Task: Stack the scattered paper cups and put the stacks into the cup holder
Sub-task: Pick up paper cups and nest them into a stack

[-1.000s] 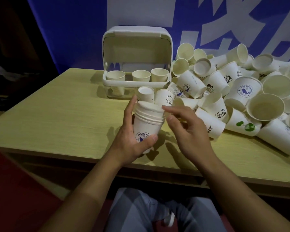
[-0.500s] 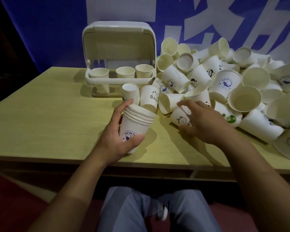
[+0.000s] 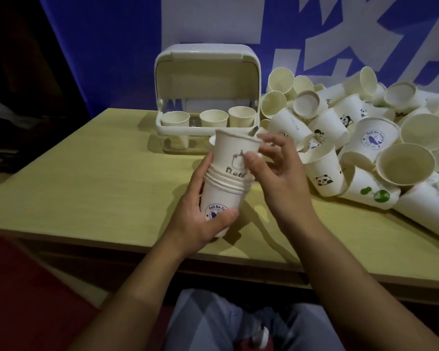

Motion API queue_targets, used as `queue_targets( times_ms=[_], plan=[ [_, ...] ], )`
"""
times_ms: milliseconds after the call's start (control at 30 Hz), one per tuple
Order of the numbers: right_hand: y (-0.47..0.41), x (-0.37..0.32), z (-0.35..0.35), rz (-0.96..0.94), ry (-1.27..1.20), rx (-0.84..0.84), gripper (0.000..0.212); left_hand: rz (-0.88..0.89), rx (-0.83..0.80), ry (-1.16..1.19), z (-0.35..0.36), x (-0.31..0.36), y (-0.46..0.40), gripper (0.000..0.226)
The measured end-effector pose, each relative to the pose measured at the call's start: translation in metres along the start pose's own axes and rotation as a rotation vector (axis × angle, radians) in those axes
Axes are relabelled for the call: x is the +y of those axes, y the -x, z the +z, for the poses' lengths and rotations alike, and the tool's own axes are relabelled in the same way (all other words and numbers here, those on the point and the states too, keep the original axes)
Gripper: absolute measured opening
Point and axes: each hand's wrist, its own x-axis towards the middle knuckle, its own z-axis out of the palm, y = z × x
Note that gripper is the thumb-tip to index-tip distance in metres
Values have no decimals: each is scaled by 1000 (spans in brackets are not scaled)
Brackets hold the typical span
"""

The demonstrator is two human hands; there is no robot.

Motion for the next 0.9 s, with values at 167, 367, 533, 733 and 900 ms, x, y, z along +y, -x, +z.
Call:
queue_targets(
  times_ms=[167,367,533,733,900],
  plan=[
    [2,9,4,-13,54,-126,23,5,68,-6,-13,-2,-9,104],
    [-48,16,9,-91,591,-165,35,-34,150,-77,-43,-11,-18,88],
    [-87,36,29,-122,908,-228,36,-62,244,-42,-46,-17,-16,80],
    [-93,44,32,-95,817,-178,35,-81,200,-32,-47,-17,-14,75],
    [-71,34,21,-101,251,-136,58,-105,90,-5,-47,-21,-17,80]
  ],
)
